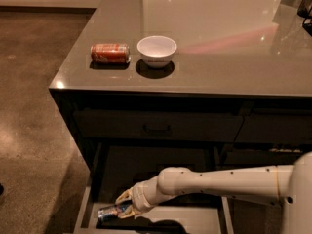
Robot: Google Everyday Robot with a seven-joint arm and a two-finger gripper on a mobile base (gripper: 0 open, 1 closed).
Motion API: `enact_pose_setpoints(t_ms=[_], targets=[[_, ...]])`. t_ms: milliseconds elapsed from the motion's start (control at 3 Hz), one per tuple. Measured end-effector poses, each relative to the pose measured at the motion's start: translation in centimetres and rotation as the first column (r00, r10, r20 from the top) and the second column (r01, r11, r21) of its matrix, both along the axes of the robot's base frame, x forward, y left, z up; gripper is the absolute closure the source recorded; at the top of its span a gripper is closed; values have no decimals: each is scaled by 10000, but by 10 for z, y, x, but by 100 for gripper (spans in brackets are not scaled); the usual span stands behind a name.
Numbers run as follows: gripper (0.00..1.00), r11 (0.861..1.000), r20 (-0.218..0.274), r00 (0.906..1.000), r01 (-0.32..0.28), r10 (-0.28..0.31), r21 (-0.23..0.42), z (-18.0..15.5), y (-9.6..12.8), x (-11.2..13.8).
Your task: Pick redbull can from middle drawer and place on counter
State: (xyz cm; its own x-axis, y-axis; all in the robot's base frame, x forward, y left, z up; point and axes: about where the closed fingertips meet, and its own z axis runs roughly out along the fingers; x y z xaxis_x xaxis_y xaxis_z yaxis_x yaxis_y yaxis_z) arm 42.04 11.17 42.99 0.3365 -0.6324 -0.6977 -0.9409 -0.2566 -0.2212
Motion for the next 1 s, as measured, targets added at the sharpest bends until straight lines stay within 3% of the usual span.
enact_pose_setpoints(t_ms=[667,1000], targets=[[100,9956,586,9976,315,-368,882,48,-39,10],[100,9988,644,9971,386,-404,289,41,-50,12]])
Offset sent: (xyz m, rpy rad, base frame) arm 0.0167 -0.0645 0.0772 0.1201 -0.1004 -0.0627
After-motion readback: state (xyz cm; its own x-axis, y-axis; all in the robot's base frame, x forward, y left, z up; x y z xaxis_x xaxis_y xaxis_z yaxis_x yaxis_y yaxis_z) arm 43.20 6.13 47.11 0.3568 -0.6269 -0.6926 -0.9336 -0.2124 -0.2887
